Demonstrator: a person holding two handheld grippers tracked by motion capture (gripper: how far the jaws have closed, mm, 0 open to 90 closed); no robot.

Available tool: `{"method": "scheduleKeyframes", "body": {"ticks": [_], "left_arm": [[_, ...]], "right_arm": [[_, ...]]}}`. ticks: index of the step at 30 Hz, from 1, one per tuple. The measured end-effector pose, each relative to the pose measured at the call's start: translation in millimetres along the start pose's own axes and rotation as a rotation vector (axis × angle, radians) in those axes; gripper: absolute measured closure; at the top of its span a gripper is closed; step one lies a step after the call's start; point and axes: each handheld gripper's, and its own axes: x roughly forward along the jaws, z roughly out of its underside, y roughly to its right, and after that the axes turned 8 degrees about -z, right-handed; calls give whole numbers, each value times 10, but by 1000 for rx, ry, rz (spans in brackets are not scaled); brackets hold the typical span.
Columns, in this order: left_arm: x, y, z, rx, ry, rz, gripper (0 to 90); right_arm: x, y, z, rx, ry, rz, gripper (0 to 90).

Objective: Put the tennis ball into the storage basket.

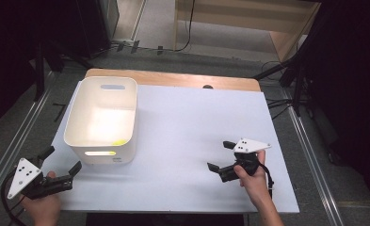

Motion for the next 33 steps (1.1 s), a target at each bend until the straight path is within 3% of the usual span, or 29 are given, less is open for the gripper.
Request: {"method": "scheduleKeyframes", "body": {"ticks": [22, 27, 33], "left_arm": [[-7, -10, -1, -6, 4, 4, 0], [-7, -13, -1, -7, 5, 5, 0], [-9, -17, -2, -8, 6, 5, 0]], "right_arm": [[-194, 110, 385, 62, 14, 44, 0], [-288, 152, 477, 89, 47, 64, 0], [-366, 205, 582, 89, 61, 81, 0]]}}
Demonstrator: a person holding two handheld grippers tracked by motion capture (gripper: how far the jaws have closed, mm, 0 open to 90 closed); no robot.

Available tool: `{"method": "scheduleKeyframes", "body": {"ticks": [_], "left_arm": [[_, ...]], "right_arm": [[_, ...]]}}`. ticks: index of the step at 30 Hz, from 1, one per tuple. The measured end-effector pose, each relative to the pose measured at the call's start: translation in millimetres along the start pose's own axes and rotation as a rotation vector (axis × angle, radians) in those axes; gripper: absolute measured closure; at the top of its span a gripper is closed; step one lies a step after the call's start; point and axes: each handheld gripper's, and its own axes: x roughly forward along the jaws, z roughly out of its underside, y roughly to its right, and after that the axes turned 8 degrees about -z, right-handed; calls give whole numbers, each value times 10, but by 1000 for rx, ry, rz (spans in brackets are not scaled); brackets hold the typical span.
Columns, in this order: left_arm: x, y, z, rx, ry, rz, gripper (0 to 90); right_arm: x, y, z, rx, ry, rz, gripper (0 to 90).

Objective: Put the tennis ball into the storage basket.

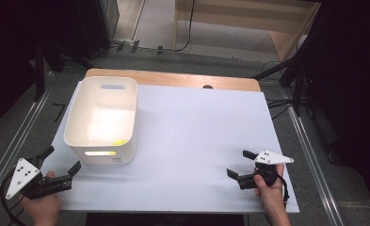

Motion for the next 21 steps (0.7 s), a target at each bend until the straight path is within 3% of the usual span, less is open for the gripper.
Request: {"method": "scheduleKeyframes", "body": {"ticks": [7, 21], "left_arm": [[0, 0, 0, -5, 4, 3, 0], [-5, -3, 1, -7, 5, 3, 0]], "right_arm": [[-124, 79, 102, 19, 39, 23, 0], [-296, 178, 214, 40, 65, 61, 0]]}}
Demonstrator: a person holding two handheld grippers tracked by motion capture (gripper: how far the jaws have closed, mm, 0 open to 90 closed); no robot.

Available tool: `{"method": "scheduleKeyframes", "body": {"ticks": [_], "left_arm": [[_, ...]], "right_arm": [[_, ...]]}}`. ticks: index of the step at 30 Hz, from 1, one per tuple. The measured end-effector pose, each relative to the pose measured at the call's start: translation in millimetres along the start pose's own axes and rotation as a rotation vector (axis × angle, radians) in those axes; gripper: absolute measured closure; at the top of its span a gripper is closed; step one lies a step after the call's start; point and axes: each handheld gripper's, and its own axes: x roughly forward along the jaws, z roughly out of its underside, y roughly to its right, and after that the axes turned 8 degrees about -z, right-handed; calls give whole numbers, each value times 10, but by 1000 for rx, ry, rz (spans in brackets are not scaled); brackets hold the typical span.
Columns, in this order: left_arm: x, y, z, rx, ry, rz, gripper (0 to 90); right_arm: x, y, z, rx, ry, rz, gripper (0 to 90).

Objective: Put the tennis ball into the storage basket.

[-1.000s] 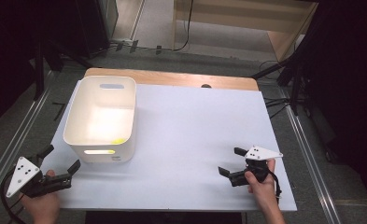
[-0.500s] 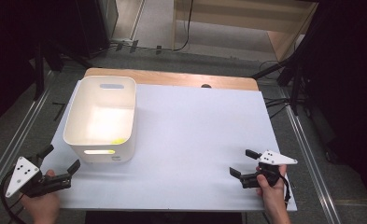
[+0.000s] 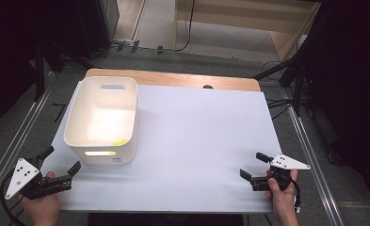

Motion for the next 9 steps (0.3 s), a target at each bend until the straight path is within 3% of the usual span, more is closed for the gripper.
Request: {"method": "scheduleKeyframes", "body": {"ticks": [9], "left_arm": [[6, -2, -1, 0, -2, -1, 0]], "right_arm": [[-4, 40, 37, 22, 0, 3, 0]]}}
